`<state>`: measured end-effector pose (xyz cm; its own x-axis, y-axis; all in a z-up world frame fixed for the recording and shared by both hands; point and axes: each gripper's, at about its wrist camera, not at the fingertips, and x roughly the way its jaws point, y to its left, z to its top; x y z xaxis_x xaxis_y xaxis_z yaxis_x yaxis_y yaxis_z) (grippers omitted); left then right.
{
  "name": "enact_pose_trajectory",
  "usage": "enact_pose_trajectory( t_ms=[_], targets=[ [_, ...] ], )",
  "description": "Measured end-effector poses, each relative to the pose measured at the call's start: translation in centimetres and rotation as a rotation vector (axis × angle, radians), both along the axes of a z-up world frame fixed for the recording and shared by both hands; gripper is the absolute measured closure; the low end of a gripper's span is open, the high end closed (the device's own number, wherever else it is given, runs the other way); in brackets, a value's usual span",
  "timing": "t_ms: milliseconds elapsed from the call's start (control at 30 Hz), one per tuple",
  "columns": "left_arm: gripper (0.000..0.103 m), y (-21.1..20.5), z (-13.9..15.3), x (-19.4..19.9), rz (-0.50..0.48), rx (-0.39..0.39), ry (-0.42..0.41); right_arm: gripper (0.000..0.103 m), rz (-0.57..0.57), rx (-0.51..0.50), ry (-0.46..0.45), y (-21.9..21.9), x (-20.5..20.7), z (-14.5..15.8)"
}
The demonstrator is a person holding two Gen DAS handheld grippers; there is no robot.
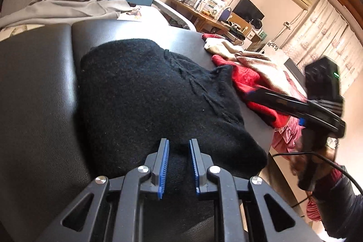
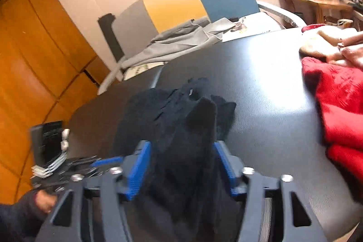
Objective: Fold clothes
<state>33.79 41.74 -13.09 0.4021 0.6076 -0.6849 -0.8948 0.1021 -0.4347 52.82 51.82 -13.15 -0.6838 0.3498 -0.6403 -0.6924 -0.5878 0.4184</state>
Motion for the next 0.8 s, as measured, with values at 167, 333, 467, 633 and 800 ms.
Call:
enact_pose_trajectory(
  t_ms=[167, 333, 467, 633, 800],
  targets=[
    [0.085, -0.6, 0.5, 0.5, -0.019, 0.041, 0.055, 0.053, -0.035, -0.009, -0.017, 1.8, -0.5, -0.8],
    [0.085, -1.2, 0.5, 1.1, -0.024, 0.077, 0.097, 0.094, -0.035, 0.013, -0.074, 3.4, -1.3, -1.0],
    [0.084, -1.8, 0.8, 1.1, -0.03, 0.113, 0.107, 0.094, -0.012, 0.103, -0.19, 3.1, -2.4, -0.3],
    [0.084, -1.5, -0.7, 2.5, -0.111, 0.078, 0.165, 0.095, -0.108, 0.074, -0.2, 5.1, -0.2, -1.6],
    [0.084, -1.4, -0.9, 1.8, -0.095, 0.066, 0.099, 0.095, -0.116, -0.05, -0.148, 6.1, 0.9, -5.1]
  ],
)
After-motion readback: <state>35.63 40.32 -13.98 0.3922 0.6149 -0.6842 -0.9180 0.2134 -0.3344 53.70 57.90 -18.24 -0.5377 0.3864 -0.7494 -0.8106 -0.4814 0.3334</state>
